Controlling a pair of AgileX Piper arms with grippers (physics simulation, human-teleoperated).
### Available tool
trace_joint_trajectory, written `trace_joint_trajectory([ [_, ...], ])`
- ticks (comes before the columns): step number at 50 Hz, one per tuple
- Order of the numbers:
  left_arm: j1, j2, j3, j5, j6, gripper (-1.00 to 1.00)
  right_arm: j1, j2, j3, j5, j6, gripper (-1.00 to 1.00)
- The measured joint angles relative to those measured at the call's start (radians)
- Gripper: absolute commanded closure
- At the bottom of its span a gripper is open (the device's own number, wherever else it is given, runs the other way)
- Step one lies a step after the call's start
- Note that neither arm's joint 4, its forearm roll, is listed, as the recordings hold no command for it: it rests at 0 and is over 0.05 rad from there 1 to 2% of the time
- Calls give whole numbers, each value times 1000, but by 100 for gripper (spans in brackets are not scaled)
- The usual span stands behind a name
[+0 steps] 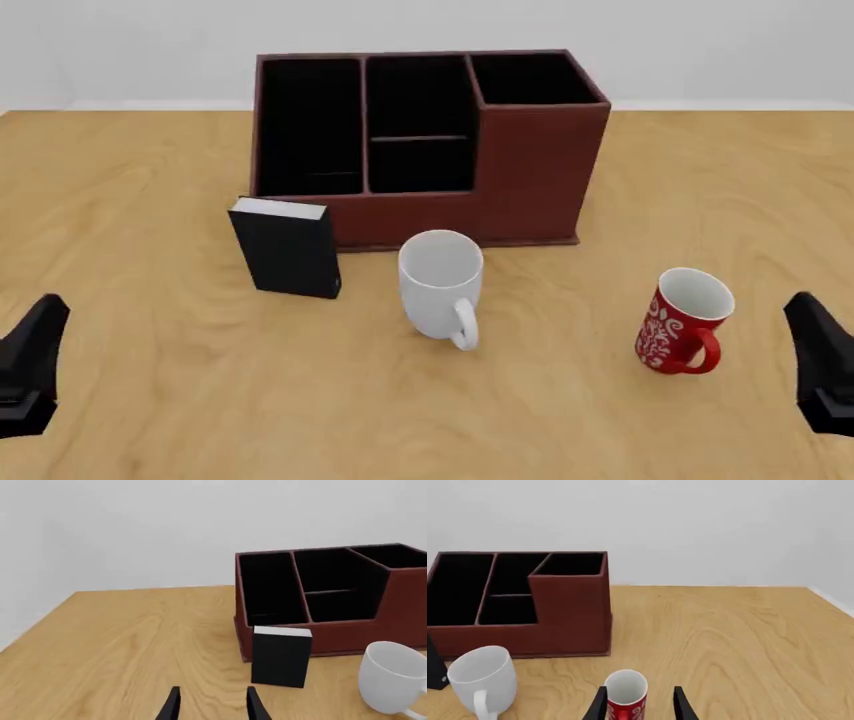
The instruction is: Pick up the red mug and place it to the right of the caddy.
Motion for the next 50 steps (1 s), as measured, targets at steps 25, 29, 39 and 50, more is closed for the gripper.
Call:
trace_joint_trajectory([
  [25, -15, -45, 47, -51, -49, -100, -7, -25, -2, 7, 5, -100],
  [29, -16, -46, 48, -52, -51, -100, -7, -17, -43, 48, 13, -100],
  [39, -16, -48, 50, -54, -53, -100, 13, 29, -198, 195, 40, -100],
  [50, -16, -48, 51, -55, -53, -100, 44, 113, -341, 348, 42, -100],
])
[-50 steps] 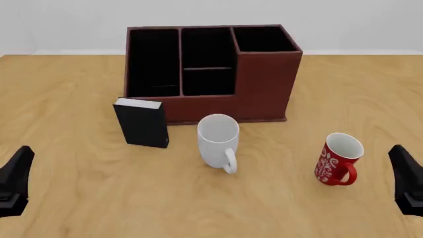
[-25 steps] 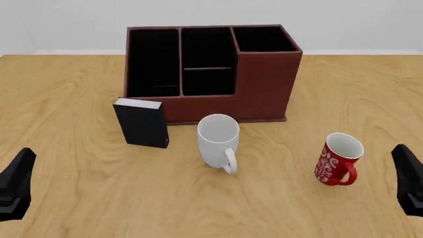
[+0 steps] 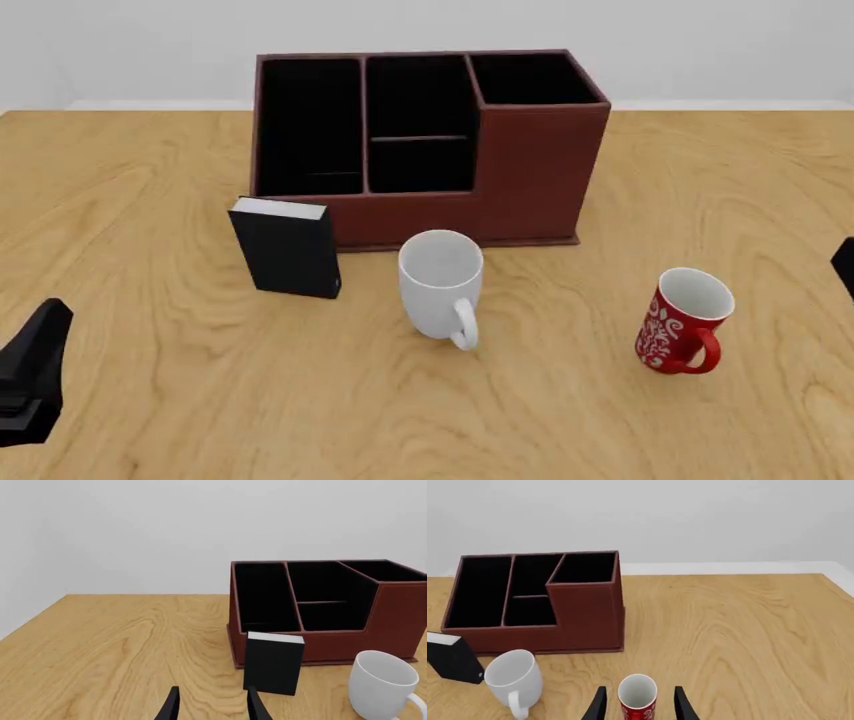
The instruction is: Pick up the red mug and place it to the right of the caddy.
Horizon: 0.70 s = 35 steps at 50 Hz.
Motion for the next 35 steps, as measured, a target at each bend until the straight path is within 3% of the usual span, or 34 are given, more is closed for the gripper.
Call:
trace_joint_trajectory([
  [17, 0, 0, 0, 0, 0, -100, 1, 60, -38, 96, -32, -100],
  [35, 0, 0, 0, 0, 0, -100, -35, 98, 55, 52, -10, -100],
])
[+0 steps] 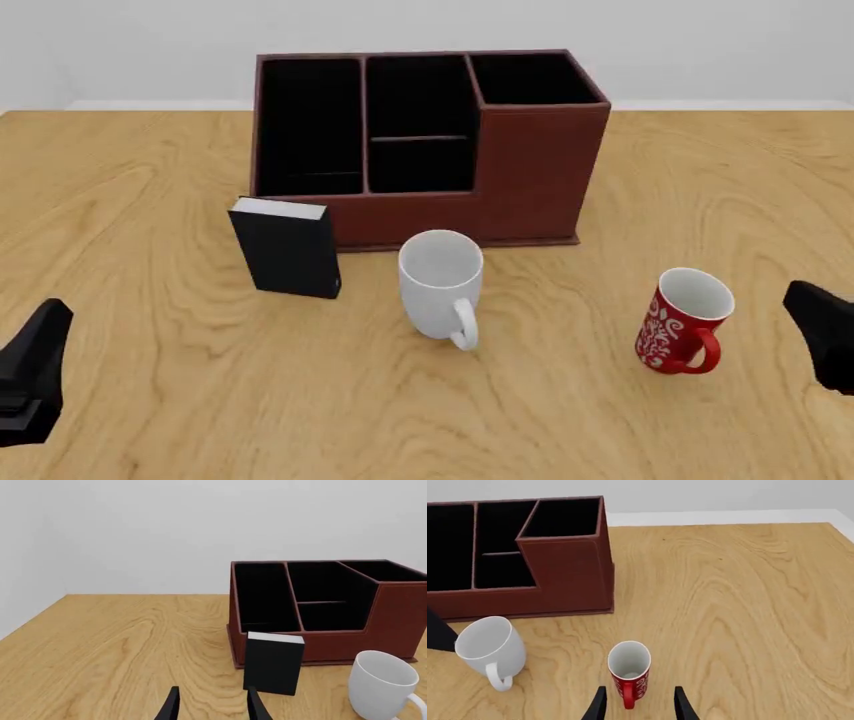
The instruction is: Pick up the red mug and place it to the right of the caddy.
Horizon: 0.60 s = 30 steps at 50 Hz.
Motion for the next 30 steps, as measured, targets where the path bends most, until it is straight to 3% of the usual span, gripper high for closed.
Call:
trace_joint_trajectory([
  [30, 0, 0, 0, 0, 0, -100, 4, 228, 166, -293, 27, -100],
])
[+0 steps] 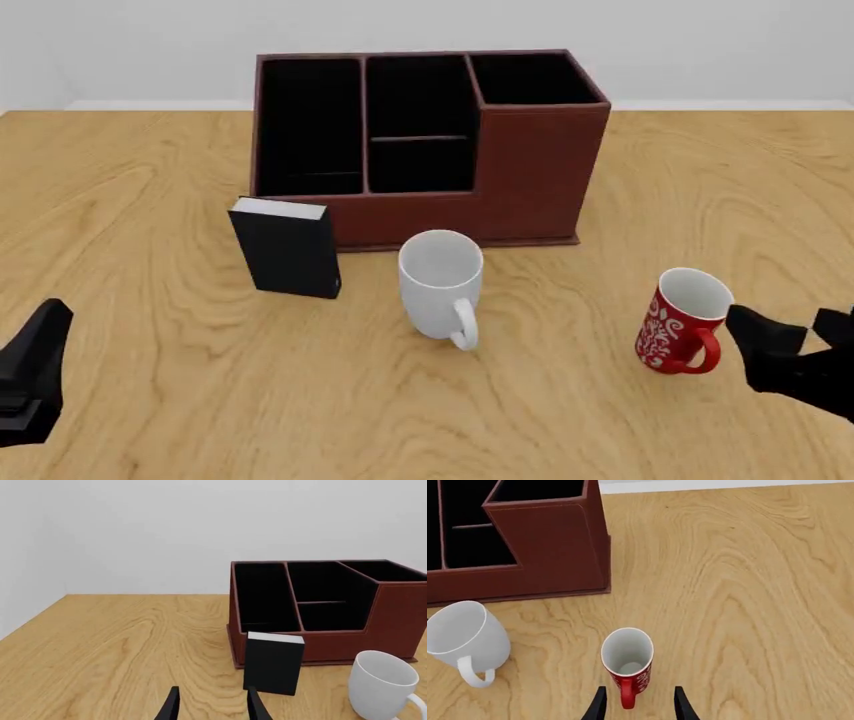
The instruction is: Pick up the red mug and place it to the right of the caddy.
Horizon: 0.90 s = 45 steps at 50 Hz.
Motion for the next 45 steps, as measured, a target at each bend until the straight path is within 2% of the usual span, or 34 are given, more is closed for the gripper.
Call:
trace_joint_trajectory([
  [17, 0, 0, 0, 0, 0, -100, 16, 157, 73, -189, 13, -100],
  [45, 0, 0, 0, 0, 0, -100, 41, 358, 120, -397, 11, -100],
])
